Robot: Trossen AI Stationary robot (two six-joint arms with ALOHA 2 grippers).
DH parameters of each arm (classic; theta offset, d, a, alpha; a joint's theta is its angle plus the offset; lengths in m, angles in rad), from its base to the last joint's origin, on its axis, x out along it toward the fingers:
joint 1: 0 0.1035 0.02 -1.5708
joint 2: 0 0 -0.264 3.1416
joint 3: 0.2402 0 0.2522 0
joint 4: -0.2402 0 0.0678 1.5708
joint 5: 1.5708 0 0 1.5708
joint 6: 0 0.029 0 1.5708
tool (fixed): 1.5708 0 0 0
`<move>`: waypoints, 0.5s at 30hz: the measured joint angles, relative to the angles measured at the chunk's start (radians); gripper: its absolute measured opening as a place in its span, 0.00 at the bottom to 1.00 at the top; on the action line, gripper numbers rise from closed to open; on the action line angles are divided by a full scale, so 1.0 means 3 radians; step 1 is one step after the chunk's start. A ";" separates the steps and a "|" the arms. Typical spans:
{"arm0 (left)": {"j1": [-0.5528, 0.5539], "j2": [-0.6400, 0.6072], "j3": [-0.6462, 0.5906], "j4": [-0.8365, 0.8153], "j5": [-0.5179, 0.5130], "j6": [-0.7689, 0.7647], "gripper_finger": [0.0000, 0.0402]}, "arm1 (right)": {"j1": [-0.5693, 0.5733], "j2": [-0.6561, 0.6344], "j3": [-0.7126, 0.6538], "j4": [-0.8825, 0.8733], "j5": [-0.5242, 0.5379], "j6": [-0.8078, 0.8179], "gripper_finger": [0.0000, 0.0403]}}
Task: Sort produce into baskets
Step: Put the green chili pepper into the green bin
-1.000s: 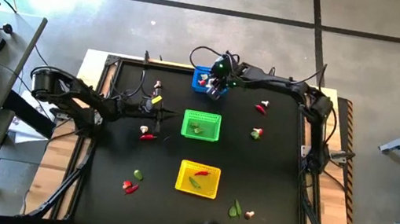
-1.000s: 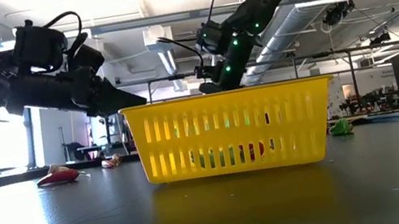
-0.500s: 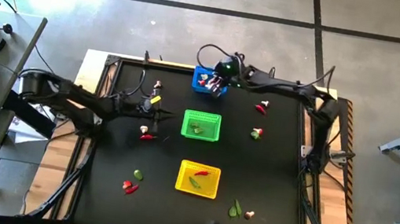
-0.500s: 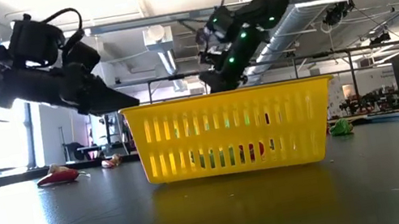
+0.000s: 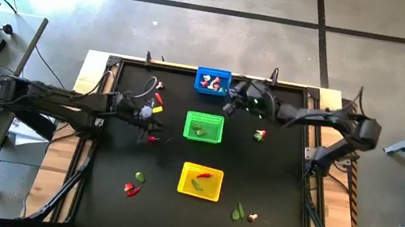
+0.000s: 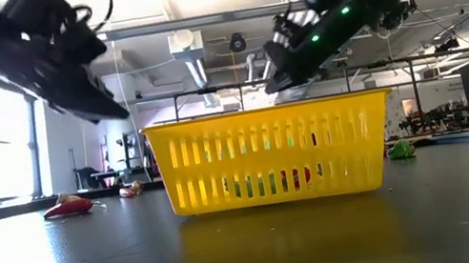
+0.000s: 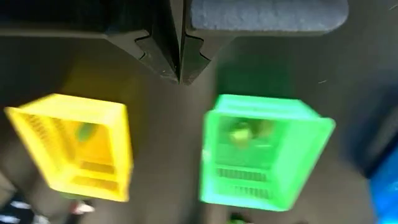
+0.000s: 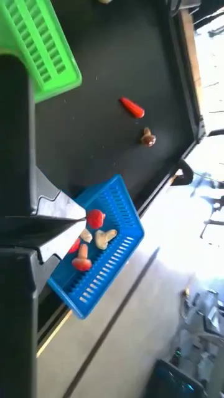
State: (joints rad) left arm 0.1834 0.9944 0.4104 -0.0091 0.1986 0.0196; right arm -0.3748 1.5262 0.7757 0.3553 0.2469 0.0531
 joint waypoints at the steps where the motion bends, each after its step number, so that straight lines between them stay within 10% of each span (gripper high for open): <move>1: -0.0081 -0.0012 0.0062 -0.0112 -0.0011 -0.0003 0.00 | 0.0064 -0.0066 -0.0084 0.0058 0.0087 0.0020 0.00; 15: -0.1400 -0.0025 0.0468 -0.1240 -0.0471 -0.0682 0.00 | 0.0404 -0.0290 -0.0402 0.0202 0.0300 0.0167 0.00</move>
State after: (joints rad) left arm -0.2367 0.9871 0.5507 -0.3810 0.0571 -0.1850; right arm -0.2535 1.4391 0.6552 0.4157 0.3370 0.1033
